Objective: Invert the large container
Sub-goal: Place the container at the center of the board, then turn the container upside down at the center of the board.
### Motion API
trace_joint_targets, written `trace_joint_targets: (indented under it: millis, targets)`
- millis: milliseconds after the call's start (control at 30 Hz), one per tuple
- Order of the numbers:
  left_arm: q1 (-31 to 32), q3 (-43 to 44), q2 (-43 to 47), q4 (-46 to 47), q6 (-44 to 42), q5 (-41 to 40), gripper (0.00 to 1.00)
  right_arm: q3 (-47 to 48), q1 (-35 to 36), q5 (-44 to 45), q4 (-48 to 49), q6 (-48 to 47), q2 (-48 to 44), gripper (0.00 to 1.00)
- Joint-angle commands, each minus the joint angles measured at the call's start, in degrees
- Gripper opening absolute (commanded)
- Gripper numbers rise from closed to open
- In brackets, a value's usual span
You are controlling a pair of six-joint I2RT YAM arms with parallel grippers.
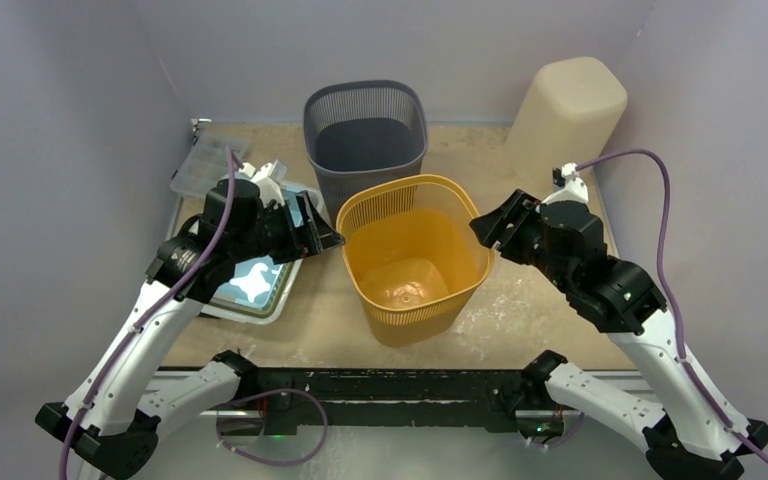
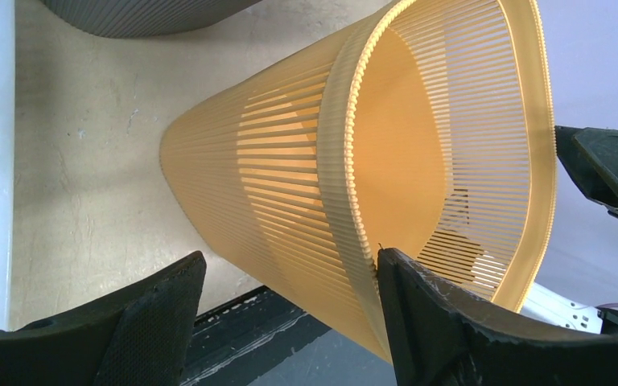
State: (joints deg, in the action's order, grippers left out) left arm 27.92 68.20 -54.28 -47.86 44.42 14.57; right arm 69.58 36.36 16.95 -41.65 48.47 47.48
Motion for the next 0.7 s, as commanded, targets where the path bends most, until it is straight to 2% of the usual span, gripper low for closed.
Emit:
trace_joint_targets:
  millis: [0,133,333,433,600,667]
  targets:
    - [1.7,-0.5,0.2,0.3,1.4,-1.4,0.75,0.9,0.0,0.3,0.4,-0.2,-0.2,0.63]
    - [5.4,0.6,-1.8,0.1,1.5,-4.2,0.71,0.5,0.0,-2.4,0.8,-1.7,1.3,0.59]
    - [16.8,2.5,-6.2,0.0,4.0,-14.0,0.67,-0.4,0.0,-7.6,1.8,-3.4,3.9,0.36]
    - [18.1,3.7,-7.0,-1.5,4.2,-17.6,0.54,-1.2,0.0,-8.5,2.3,-3.6,3.7,0.30]
    - [18.3,3.3,-7.5,-0.7,4.5,-18.2,0.41,-0.7,0.0,-8.2,1.8,-4.8,3.3,0.29]
    - [18.4,2.5,-7.6,0.3,4.5,-17.7,0.36,0.0,0.0,-7.6,1.4,-5.7,3.5,0.36]
